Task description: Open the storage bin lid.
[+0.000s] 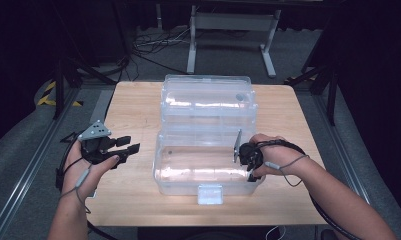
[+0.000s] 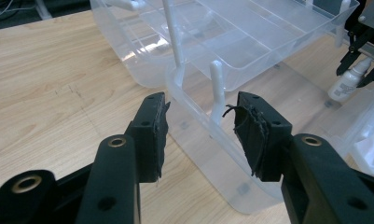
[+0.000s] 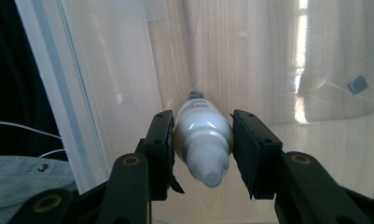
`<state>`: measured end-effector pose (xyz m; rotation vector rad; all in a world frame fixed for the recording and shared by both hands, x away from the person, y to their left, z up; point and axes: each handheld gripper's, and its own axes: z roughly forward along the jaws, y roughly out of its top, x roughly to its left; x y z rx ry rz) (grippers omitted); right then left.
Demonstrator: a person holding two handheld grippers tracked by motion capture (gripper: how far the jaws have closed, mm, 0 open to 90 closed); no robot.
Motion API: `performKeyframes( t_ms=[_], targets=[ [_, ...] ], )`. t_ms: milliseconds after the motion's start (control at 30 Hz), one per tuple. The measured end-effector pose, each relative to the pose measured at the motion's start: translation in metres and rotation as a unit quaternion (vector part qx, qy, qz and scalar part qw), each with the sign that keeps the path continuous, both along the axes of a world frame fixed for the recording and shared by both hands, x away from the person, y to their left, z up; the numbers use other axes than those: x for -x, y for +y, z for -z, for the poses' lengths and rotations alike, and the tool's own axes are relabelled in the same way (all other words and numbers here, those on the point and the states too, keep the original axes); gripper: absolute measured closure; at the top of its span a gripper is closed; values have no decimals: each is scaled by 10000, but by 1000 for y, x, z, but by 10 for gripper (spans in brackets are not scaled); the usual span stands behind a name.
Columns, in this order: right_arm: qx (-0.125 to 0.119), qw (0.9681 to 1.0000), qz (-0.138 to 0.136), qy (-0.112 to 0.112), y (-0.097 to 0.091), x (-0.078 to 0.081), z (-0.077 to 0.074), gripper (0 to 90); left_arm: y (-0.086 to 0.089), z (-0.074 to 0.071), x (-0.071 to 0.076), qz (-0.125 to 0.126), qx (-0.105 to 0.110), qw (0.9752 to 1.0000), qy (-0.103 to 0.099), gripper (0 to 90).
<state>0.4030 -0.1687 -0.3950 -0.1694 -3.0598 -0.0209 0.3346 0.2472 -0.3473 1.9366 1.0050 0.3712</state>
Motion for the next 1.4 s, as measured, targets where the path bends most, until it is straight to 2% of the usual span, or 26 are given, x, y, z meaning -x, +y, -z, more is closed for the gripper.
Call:
performKeyframes(
  t_ms=[400,967,1167,1400],
  targets=[
    [101,9999,-66,16,2,1,5,602,-1,1,-1,23,-26,10000,11,540],
    [88,9999,-97,53,4,2,11,601,0,2,-1,18,-20,10000,48,539],
    [122,9999,-88,45,4,2,9,600,0,2,-1,32,-37,10000,45,538],
    [5,10000,-10,-11,2,4,4,567,0,2,-1,22,-35,10000,62,537]
  ],
)
